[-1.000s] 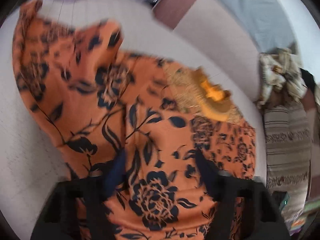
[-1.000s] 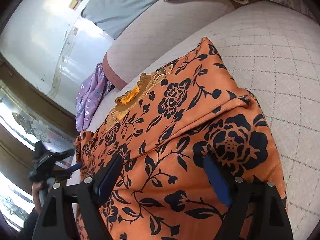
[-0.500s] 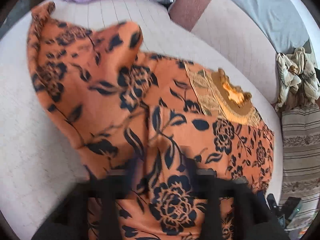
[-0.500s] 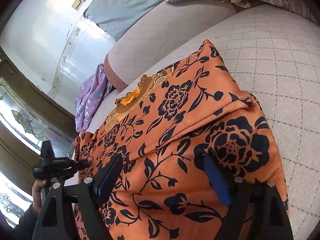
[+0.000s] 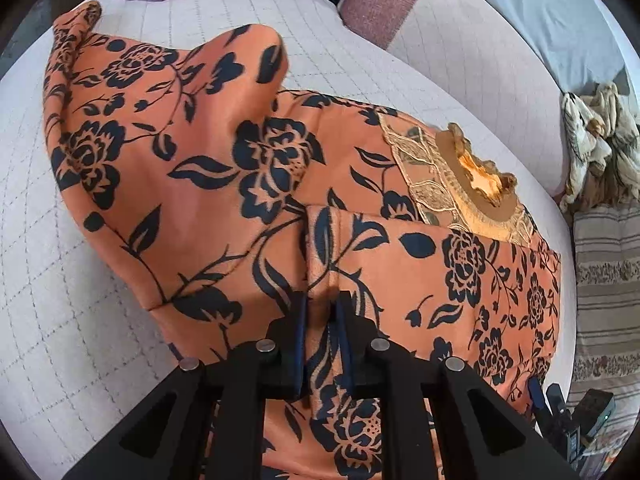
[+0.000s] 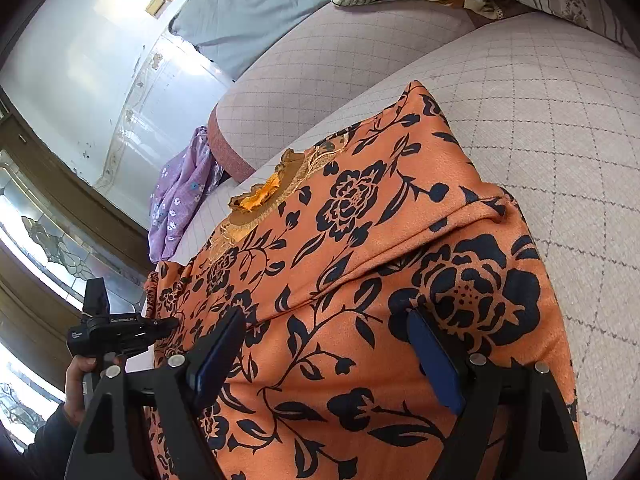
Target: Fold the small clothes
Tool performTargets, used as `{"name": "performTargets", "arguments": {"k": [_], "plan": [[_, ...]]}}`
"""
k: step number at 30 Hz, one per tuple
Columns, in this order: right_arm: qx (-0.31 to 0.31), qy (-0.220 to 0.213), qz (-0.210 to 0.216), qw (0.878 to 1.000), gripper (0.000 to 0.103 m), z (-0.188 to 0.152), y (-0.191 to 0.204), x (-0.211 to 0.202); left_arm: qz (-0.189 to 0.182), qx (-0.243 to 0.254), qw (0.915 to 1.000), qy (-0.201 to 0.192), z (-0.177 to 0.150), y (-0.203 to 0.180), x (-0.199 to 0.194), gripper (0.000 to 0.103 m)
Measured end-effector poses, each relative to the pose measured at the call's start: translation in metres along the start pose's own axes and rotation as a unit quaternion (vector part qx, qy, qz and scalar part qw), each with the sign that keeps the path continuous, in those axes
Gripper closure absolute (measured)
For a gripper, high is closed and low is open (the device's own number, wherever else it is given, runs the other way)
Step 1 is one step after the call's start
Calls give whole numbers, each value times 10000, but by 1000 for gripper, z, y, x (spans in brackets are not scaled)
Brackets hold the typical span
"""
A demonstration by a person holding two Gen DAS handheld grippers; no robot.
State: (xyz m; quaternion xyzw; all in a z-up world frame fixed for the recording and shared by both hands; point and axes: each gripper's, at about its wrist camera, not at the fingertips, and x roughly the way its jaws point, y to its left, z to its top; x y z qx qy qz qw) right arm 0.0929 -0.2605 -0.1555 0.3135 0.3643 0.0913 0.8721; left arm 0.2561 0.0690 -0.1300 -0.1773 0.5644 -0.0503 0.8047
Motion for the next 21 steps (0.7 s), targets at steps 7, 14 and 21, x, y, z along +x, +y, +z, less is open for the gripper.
{"name": "performTargets", "arguments": {"k": [7,14,21], "plan": [[0,-1,5,10000,18,0,0,0,118,136,9998,-8,7,-13,15,94],[-13,-10,10,10000,18,0,-1,0,192,599,9945,-836,29,-44,-25,98],[-37,2,-6,10000,18,0,-2,0,782,931,9889,-849,29,-50,4,97]]}}
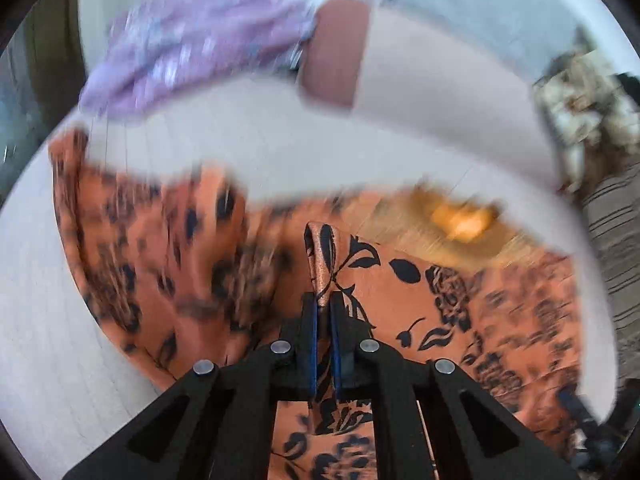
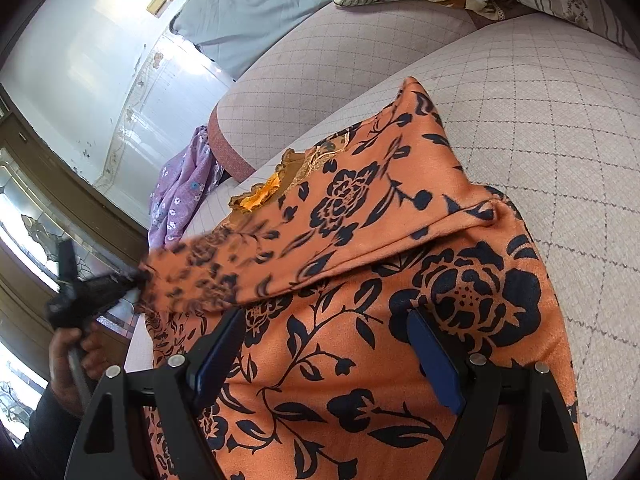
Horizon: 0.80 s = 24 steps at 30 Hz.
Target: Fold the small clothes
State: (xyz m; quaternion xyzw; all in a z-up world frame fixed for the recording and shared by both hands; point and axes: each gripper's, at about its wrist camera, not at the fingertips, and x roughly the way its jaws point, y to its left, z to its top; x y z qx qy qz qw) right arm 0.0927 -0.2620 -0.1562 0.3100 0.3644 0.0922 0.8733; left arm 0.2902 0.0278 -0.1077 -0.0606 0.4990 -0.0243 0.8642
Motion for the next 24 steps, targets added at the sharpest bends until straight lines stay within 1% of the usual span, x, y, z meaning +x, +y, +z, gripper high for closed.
{"name": "performTargets", "arguments": {"k": [1,2,3,4,5,7,9,10,11,12,13,15,16,17,18,19,20,21,22,23,24], "plan": [[0,16,-7,10000,18,0,0,0,126,-47,9993,361,-8,5,21,96],[3,43,-16,10000,18,1,1,-1,108,-69,9992,392,-14,8,29,92],[19,93,-47,9999,18,3,2,-2,88,-18,9999,100,-18,8,24,92],[54,128,-52,9999,18,5,4,-3,160,88,9998,53,-17,5,22,90],[156,136,65,9998,18,9,6,-8,184,137,9997,75,-16,3,21,88],[253,1,382,9989,18,24,13,-17,158,143,9997,75,-12,1,14,88],[116,-129,445,9989,18,50,24,-20,19,92,9998,-155,-9,1,-1,86],[90,-145,477,9987,18,64,27,-18,-54,80,9995,-286,-9,0,-9,75],[146,-74,538,9984,17,78,26,-11,-94,69,9992,-377,-9,-1,-14,58],[218,-2,563,9982,17,85,24,-4,-128,61,9990,-424,-10,-3,-16,51],[377,94,535,9978,17,96,14,8,-177,81,9989,-423,-12,-7,-14,46],[862,325,28,9957,17,107,-22,33,-195,139,9995,-214,-22,-6,-4,46],[1212,495,-357,9907,19,108,-43,44,-195,158,9997,28,-24,-6,7,46],[1528,533,-198,9866,19,110,-59,48,-233,159,9993,236,-23,-5,15,46],[1646,455,-104,9853,18,116,-58,43,-282,129,9991,305,-25,-2,18,46],[1586,395,-113,9865,17,121,-52,38,-345,78,9993,152,-28,0,12,46],[1361,257,-4,9904,17,128,-38,31,-379,42,9993,12,-27,3,7,46],[1148,161,205,9930,15,135,-25,28,-427,-1,9991,-83,-26,7,2,46],[975,104,349,9946,13,139,-17,29,-565,-85,9982,-180,-24,14,-6,46],[822,77,354,9960,9,142,-14,34,-694,-192,9970,-267,-21,22,-13,46],[699,171,69,9974,9,143,-19,47,-816,-356,9954,-344,-18,34,-21,46]]}}
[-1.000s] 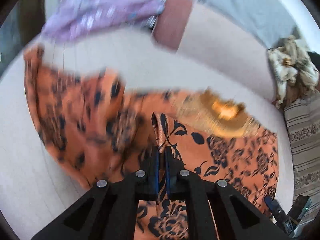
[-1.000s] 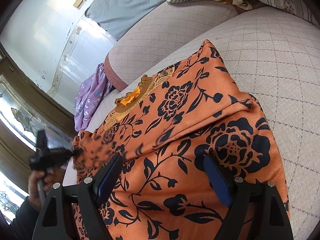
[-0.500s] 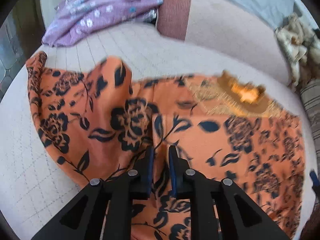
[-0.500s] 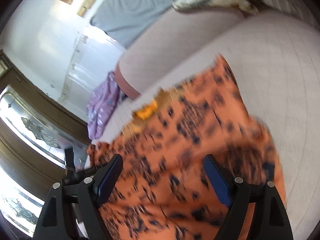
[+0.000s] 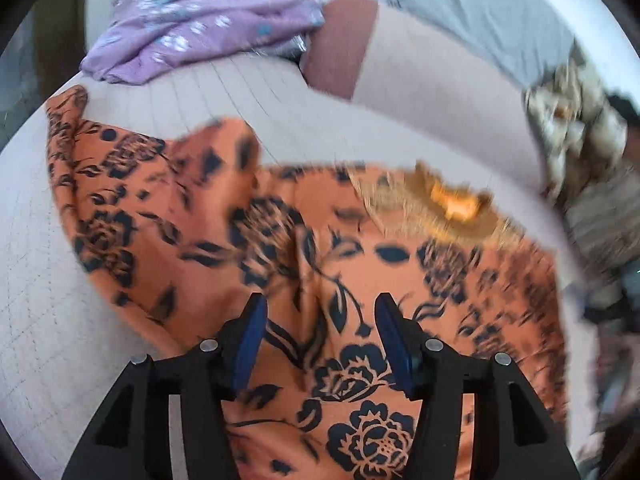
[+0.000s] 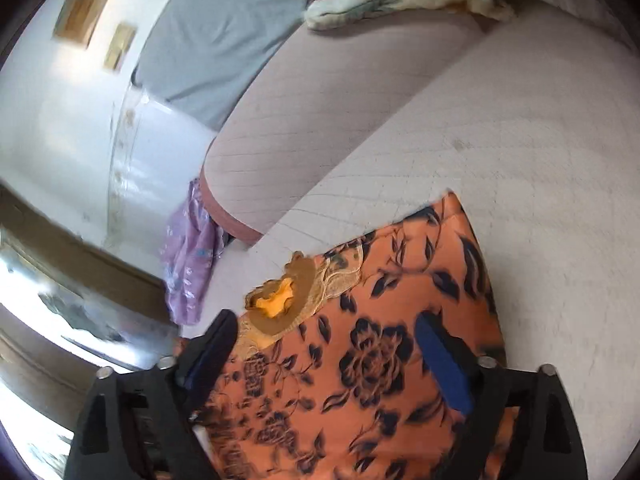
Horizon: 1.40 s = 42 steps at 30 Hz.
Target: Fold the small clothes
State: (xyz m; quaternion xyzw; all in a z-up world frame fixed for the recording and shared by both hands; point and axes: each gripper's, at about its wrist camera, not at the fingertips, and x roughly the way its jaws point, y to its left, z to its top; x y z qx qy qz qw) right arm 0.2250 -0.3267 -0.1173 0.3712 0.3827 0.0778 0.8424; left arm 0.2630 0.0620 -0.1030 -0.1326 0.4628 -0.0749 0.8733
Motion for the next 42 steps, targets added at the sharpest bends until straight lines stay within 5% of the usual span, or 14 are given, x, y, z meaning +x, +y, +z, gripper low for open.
{"name": "performTargets", "arguments": {"k": [2,4,7,10,12,16,22,24,30,32,34,38,42], "plan": [[309,468,-786,9953,14,-2,-23,29,-267,-560,9979,-187,11,34,-22,43],[262,80,-707,9971,14,-11,-21,17,-423,-1213,9905,-490,17,78,-46,37],[-602,-491,-538,9955,13,-50,30,-23,-352,-2211,9701,-938,35,156,-65,32],[-1357,-323,-258,9899,11,-102,65,-28,-249,-3118,9445,-1004,52,226,-58,33],[-1823,-116,-465,9821,11,-145,79,-16,-30,-3360,9376,-893,65,250,-45,34],[-1966,268,-735,9774,11,-185,68,9,632,-2775,9561,-703,107,262,-25,34],[-1838,261,-607,9807,10,-177,56,-1,1104,-2396,9630,-541,146,259,3,34],[-1864,266,-621,9801,10,-179,54,-2,1285,-2186,9659,-525,157,253,11,49],[-1839,263,-554,9810,9,-181,54,5,1954,-2348,9518,-267,166,274,27,61],[-1807,259,-518,9818,9,-180,53,5,2066,-2172,9539,-158,168,274,30,86],[-1808,261,-510,9819,9,-180,52,5,2072,-2159,9540,-168,168,277,28,94],[-1792,251,-491,9823,9,-181,52,4,2031,-2192,9538,-303,168,282,13,96],[-1779,244,-474,9826,9,-180,51,5,1865,-1892,9590,-990,170,248,-40,96]]}}
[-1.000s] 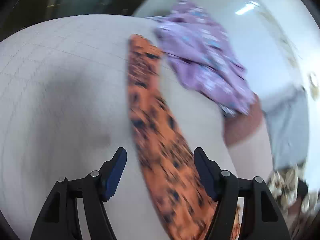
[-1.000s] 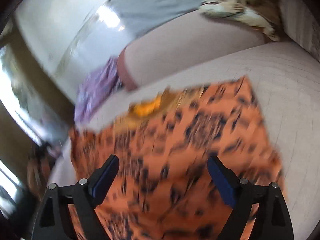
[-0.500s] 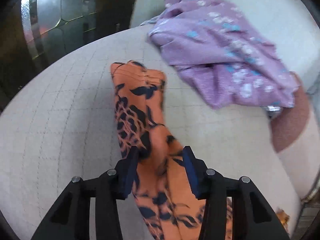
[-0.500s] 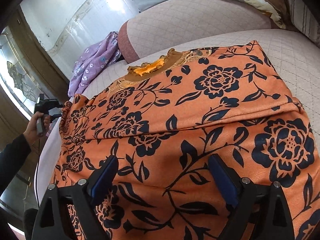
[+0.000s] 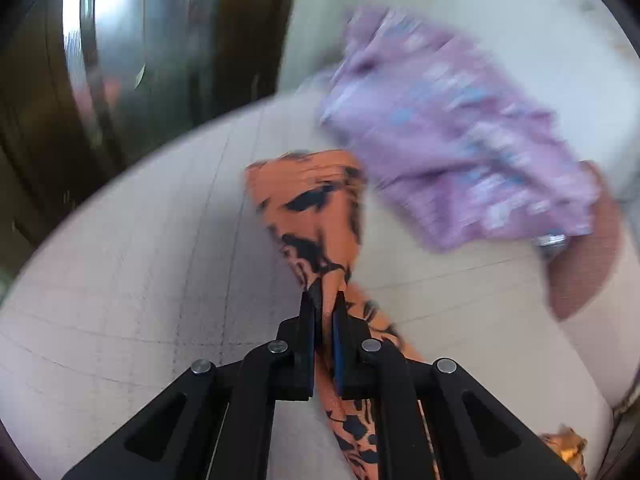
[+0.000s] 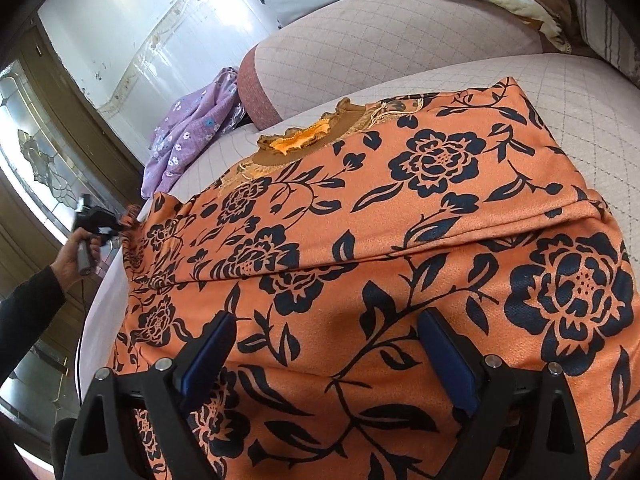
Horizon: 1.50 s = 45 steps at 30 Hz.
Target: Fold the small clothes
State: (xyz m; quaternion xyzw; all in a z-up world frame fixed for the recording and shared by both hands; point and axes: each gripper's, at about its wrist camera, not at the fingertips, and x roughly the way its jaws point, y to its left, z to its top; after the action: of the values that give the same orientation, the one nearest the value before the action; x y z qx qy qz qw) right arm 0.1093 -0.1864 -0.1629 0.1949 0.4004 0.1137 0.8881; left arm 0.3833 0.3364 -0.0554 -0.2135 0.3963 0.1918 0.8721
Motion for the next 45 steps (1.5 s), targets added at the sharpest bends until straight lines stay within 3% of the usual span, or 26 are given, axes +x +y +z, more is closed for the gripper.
{"name": "performTargets", "arguments": {"k": [3,5,9,11,12,13,14,15,16,18,21,24,28,32,34,36,38,41,43,44,45], "plan": [[29,-23,31,10000,9,0,-1,-2,-535,513,9947,-715,-5,-37,-79,96],[53,-43,57,10000,9,0,-1,-3,-998,939,9843,-1113,-17,-71,-137,96],[145,-81,172,9997,9,1,-4,-5,-2045,2006,9460,-1519,-70,-156,-239,96],[188,-79,219,9996,9,1,-5,-6,-2580,2523,9229,-1344,-114,-205,-273,93],[228,-75,243,9994,9,2,-6,-7,-2676,2669,9174,-1248,-133,-223,-280,92],[262,-71,246,9993,9,3,-6,-8,-2772,2905,9098,-1050,-160,-246,-281,79],[322,-35,230,9992,9,6,-5,-11,-2740,3304,9007,-676,-190,-271,-271,38],[416,0,230,9989,9,7,-5,-13,-2614,3551,8967,-398,-211,-284,-261,21],[556,12,287,9980,9,9,-5,-19,-2405,3798,8933,-33,-240,-295,-242,15],[814,-144,498,9953,9,9,-7,-40,-2124,4092,8859,506,-281,-293,-213,16],[1008,-311,540,9930,9,10,-15,-73,-1803,3699,9081,775,-297,-247,-184,16],[1225,-417,544,9901,9,17,-30,-99,-1508,3008,9392,688,-286,-185,-172,16],[1516,-308,390,9872,9,40,-44,-97,-1004,2530,9613,431,-267,-129,-150,16],[1578,-240,283,9868,9,77,-46,-73,-1074,2026,9720,523,-252,-100,-122,16],[1165,-204,-237,9927,9,100,-45,-56,-1116,1957,9731,489,-250,-93,-111,16],[967,51,-438,9943,10,112,-47,-37,-1147,2001,9722,397,-254,-91,-103,16],[490,312,-909,9942,10,129,-44,-14,-1175,2033,9716,279,-257,-90,-98,16],[353,553,-1175,9909,12,141,-47,13,-1196,2105,9701,174,-263,-89,-92,16],[436,844,-1062,9898,52,147,-52,33,-1209,2126,9693,254,-263,-93,-85,16],[473,1053,-1076,9875,78,150,-52,41,-1190,2128,9695,263,-263,-95,-85,16],[397,1098,-1176,9862,84,153,-46,43,-1177,2130,9695,281,-262,-95,-84,16]]}}
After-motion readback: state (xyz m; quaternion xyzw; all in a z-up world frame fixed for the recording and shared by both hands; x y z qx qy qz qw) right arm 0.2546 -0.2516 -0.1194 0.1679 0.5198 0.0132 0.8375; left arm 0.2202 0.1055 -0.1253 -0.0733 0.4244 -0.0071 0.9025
